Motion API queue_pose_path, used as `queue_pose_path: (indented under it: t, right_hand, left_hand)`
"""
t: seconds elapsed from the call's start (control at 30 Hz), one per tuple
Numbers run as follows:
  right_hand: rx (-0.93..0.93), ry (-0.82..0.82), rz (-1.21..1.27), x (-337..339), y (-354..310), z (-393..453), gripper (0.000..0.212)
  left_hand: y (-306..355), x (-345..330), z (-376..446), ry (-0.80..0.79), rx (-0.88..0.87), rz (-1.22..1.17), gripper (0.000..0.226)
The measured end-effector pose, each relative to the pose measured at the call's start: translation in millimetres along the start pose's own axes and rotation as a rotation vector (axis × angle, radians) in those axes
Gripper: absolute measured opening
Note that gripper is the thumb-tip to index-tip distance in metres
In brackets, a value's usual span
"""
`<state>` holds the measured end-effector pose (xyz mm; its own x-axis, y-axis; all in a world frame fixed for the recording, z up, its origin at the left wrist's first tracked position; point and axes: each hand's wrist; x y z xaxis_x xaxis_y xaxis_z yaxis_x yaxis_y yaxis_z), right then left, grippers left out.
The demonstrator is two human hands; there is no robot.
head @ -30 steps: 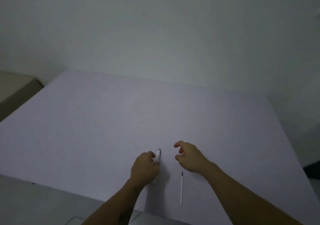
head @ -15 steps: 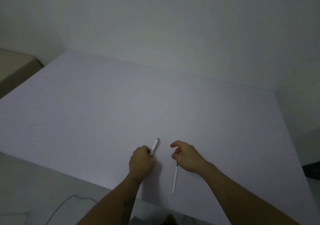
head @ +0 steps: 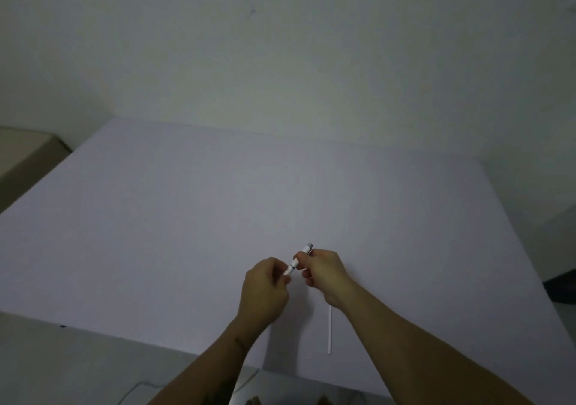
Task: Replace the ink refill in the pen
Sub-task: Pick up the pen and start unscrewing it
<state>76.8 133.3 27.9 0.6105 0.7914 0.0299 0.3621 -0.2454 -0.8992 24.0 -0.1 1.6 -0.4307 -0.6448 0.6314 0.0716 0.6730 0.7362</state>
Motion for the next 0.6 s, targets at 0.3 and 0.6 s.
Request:
queue_pose_path:
  t: [0.3, 0.6]
  right_hand:
    - [0.019, 0.29, 0.173, 10.8, -19.4, 12.3, 0.019]
    - [0.166, 0.031, -0.732, -7.0, 31.6, -9.4, 0.021]
  left_hand:
    - [-27.6, 36.9, 10.8, -0.091, 0.004, 0.059, 0.01]
    - [-45.9, 50.4, 9.8, -0.138, -0.039, 0.076, 0.013]
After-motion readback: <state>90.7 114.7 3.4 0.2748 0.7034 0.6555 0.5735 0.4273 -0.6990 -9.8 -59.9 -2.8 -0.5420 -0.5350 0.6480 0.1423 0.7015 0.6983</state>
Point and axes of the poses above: each hand's wrist, its own z-axis towards the middle knuckle, its own x-axis out of the back of the hand, y = z × x, and after that the axes turned 11 degrees about x, right-handed
